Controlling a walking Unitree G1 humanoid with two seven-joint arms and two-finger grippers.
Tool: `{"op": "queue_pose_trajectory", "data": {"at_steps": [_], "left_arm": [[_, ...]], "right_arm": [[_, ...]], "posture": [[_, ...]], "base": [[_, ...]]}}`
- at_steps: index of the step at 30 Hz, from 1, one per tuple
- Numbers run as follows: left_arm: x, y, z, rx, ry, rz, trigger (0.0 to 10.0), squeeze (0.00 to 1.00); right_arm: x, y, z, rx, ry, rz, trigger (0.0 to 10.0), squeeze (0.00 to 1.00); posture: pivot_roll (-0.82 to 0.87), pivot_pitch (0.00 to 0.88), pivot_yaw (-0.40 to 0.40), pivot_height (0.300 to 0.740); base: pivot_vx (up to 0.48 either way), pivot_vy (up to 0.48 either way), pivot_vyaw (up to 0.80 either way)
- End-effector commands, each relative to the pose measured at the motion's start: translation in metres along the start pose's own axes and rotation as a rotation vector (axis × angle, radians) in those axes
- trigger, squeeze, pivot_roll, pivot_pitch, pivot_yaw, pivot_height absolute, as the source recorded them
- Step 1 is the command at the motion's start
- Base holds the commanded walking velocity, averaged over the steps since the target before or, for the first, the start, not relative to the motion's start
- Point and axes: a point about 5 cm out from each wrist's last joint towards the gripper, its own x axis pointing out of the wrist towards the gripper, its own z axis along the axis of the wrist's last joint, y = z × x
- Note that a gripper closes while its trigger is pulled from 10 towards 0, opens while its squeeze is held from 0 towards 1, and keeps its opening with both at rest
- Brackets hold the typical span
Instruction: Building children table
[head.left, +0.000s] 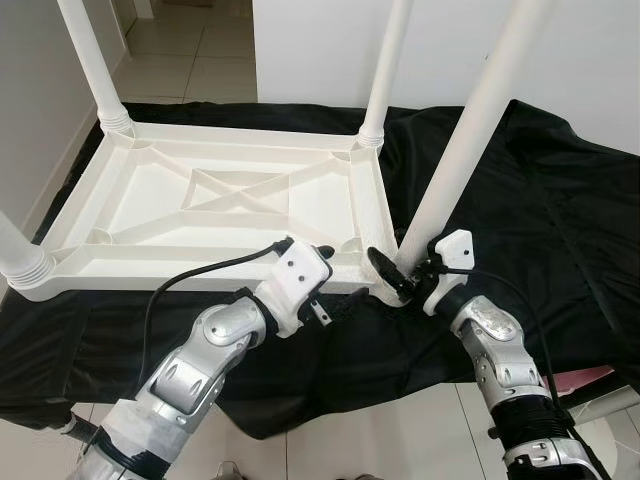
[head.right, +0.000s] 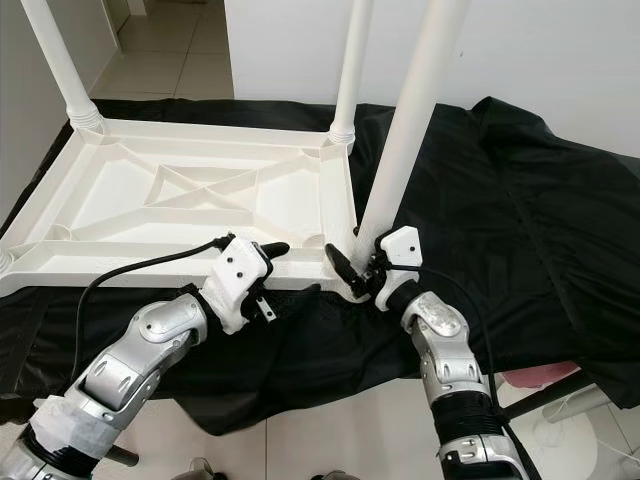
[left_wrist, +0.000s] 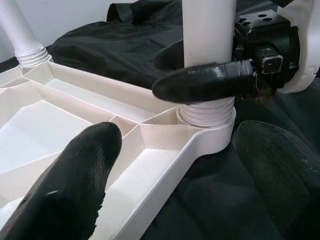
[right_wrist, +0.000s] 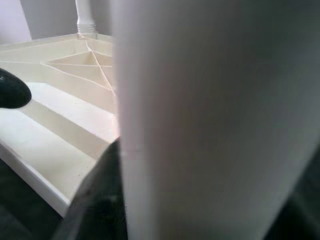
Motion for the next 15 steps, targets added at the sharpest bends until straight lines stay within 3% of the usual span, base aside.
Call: {"op": "queue_pose_trajectory", "data": {"at_steps": [1,6,7,15], "left_arm": [[0.001,-0.013,-0.004,-0.004,0.021,-0.18,10.0,0.0],[0.004,-0.015,-0.007,0.006,0.039,-0.184,10.0,0.0],[0.005,-0.017,-0.008,0.01,0.044,-0.189,10.0,0.0],[0.004,-0.019,-0.014,0.028,0.086,-0.197,10.0,0.0]], "right_arm": [[-0.005,-0.001,-0.007,0.004,0.027,0.012,0.0,0.0],[-0.01,-0.001,-0.011,0.019,0.029,-0.002,0.0,0.0],[-0.011,-0.001,-0.011,0.025,0.026,-0.017,10.0,0.0],[-0.011,0.004,-0.009,0.021,0.003,-0.131,10.0,0.0]], "posture": [[0.0,0.025,-0.047,0.74],[-0.01,0.025,-0.039,0.74],[-0.01,0.025,-0.035,0.74],[-0.01,0.035,-0.031,0.74]], "base": [[0.0,0.0,0.0],[0.0,0.0,0.0],[0.0,0.0,0.0],[0.0,0.0,0.0]]}}
